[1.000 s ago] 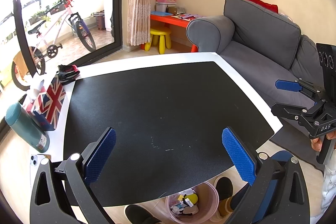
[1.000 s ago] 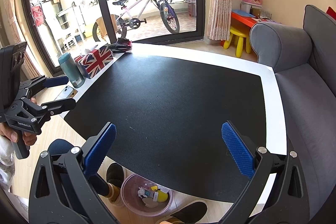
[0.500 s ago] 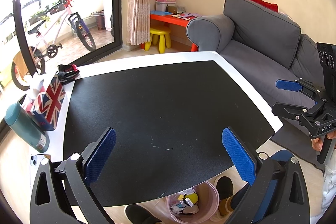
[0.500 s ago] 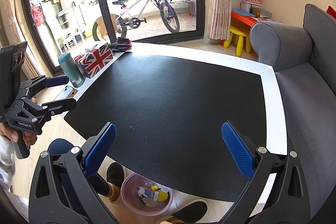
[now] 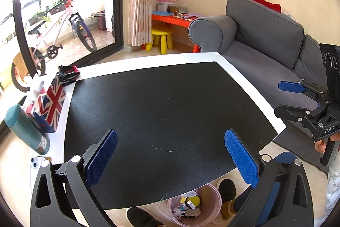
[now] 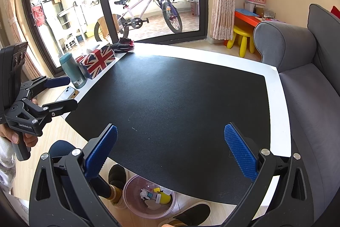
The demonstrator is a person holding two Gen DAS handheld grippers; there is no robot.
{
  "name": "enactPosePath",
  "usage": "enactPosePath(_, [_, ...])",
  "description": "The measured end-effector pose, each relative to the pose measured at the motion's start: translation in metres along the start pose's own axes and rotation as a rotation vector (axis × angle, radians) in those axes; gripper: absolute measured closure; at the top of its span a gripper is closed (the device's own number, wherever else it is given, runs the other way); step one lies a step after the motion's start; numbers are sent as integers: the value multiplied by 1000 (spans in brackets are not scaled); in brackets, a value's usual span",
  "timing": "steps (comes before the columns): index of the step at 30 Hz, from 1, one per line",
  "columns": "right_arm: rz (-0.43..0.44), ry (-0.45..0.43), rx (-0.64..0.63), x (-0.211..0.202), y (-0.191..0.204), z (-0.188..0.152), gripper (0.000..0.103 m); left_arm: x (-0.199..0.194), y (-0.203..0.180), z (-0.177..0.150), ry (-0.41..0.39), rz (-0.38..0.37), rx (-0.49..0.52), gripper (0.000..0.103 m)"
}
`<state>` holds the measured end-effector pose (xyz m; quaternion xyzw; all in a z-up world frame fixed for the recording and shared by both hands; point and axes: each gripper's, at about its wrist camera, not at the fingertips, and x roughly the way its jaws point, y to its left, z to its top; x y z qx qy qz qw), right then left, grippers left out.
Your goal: Collect trash
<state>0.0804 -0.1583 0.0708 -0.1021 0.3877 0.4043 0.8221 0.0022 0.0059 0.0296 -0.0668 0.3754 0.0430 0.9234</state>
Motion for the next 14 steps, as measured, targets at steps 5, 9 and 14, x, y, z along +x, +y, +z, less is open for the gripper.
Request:
enactPosePath(5, [0, 1, -1, 0, 0, 0, 4, 0, 0, 0, -2, 2, 4, 6])
enactPosePath(9, [0, 0, 0, 0, -1, 0, 4, 0, 1, 0, -5, 0, 3, 6])
enactPosePath(14, [0, 1, 0, 0, -1, 0, 4, -1, -1, 0, -8, -3, 12, 6])
